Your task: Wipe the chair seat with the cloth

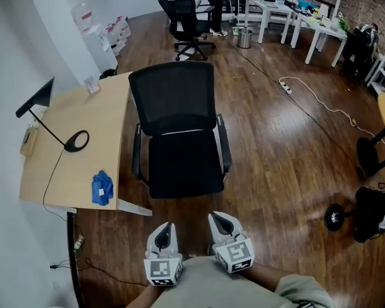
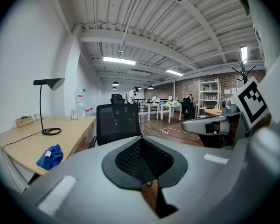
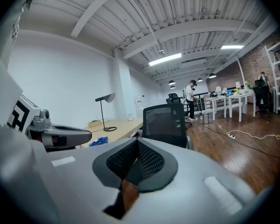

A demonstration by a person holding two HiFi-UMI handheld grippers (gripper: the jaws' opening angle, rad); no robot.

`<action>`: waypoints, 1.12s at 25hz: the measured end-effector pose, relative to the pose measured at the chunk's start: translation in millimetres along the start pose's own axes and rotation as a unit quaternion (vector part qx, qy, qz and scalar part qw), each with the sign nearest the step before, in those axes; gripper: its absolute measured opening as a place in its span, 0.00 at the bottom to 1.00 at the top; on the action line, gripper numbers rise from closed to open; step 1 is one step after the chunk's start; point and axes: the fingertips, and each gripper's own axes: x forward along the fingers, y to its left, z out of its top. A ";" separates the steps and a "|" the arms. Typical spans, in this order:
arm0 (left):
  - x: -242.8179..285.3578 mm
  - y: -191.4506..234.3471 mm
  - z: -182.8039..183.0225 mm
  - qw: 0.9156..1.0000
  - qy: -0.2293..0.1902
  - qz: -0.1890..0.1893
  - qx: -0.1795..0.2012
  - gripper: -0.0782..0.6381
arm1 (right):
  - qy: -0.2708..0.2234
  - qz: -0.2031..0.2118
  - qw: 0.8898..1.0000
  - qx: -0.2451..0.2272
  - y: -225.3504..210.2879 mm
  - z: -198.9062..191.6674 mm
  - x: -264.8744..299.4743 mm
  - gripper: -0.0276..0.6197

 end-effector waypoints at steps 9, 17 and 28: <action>20.6 75.7 4.6 1.000 -0.014 -0.008 -0.023 0.12 | 0.012 -0.019 0.999 -0.032 28.7 15.0 62.4 0.04; 20.8 206.7 6.3 0.998 -0.022 0.038 -0.049 0.12 | 0.029 0.027 0.996 -0.079 105.9 36.7 175.4 0.04; -38.7 390.6 -27.7 0.982 -0.003 0.177 -0.072 0.12 | 0.079 0.142 0.979 -0.127 254.5 23.9 320.3 0.13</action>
